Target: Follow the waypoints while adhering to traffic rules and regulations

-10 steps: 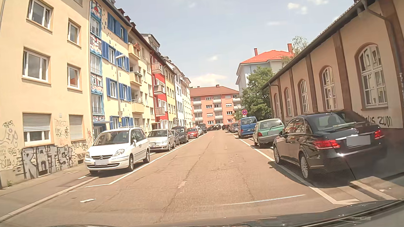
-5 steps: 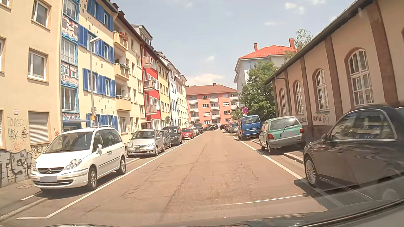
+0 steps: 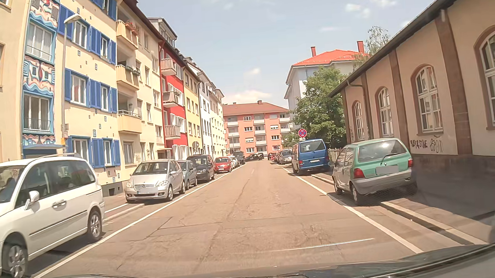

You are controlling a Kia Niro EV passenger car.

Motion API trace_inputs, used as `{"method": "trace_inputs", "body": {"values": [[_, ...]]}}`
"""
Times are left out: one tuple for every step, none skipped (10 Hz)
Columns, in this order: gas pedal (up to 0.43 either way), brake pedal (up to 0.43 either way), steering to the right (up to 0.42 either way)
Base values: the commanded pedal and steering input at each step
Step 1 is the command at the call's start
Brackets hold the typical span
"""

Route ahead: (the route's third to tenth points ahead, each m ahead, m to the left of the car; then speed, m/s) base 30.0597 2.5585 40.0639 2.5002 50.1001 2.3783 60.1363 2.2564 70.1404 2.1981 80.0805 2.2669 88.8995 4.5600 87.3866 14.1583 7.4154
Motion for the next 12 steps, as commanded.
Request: {"method": "trace_inputs", "body": {"values": [[0.079, 0.000, 0.007], [0.079, 0.000, 0.007], [0.079, 0.000, 0.007], [0.079, 0.000, 0.006], [0.079, 0.000, 0.006], [0.079, 0.000, 0.006], [0.079, 0.000, 0.005], [0.079, 0.000, 0.005], [0.079, 0.000, 0.005], [0.067, 0.000, 0.004], [0.059, 0.000, 0.003], [0.059, 0.000, 0.002]]}}
